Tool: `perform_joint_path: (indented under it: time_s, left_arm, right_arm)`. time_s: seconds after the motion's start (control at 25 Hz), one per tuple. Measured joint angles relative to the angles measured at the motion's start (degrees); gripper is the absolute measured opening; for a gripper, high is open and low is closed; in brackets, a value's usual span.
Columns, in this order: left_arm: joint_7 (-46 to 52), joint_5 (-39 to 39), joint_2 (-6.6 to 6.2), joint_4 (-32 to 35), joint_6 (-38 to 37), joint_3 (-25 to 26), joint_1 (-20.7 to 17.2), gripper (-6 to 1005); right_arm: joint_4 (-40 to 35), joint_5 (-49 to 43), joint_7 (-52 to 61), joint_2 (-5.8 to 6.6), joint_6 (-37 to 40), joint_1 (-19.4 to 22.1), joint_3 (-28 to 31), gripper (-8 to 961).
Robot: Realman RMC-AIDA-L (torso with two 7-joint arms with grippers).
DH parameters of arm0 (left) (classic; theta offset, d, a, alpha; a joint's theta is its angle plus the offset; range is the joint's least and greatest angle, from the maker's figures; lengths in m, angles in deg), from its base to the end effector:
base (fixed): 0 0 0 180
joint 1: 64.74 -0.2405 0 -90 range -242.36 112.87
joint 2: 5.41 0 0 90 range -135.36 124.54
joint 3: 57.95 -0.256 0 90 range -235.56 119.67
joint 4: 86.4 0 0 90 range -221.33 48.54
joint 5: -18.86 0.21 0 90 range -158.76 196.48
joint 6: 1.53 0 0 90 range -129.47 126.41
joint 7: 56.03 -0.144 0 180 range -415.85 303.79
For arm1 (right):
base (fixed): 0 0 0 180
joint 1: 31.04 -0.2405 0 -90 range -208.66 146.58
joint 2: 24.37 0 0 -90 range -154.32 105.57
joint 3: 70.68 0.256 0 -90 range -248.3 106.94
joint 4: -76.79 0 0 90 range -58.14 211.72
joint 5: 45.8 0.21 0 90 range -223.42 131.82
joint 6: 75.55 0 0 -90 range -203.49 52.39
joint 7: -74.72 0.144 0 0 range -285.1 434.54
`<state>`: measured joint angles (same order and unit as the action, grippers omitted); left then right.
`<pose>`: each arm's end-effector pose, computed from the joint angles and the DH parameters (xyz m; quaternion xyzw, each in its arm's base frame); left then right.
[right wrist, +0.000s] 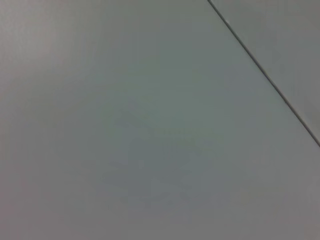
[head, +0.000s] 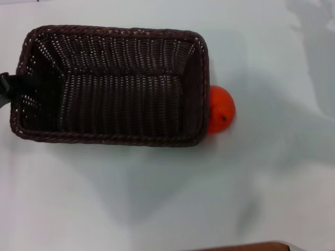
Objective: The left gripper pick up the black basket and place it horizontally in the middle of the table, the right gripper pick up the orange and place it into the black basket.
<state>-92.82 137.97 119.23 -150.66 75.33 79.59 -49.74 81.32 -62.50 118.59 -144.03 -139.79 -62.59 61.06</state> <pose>-0.3108 0.3090 0.0468 -0.6793 -0.6515 -0.2559 0.2204 0.3429 0.3669 0.0441 -0.4137 -0.4944 -0.5866 0.4902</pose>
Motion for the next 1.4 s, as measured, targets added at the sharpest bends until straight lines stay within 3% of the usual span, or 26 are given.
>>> perform_joint_path:
  time_s: [0.76,0.96,1.2,1.4]
  left_arm:
    - [0.05,-2.52,-0.21,2.04,-2.43,-4.12,-0.58,179]
    - [0.05,-2.53,-0.37,2.04,-2.21,-3.79,-0.80,274]
    - [0.06,-2.53,-0.63,1.56,-1.19,-3.74,-1.85,485]
    - [0.01,-2.42,-0.72,1.50,0.72,-3.00,-2.49,521]
  right_arm:
    - [0.88,0.00,-0.10,0.04,1.61,-0.20,0.00,925]
    - [0.93,0.00,-0.10,0.04,1.67,-0.27,0.00,925]
    - [0.97,0.00,-0.10,0.04,1.79,-0.31,0.00,925]
    - [1.61,0.00,-0.10,0.04,2.99,-0.69,0.00,925]
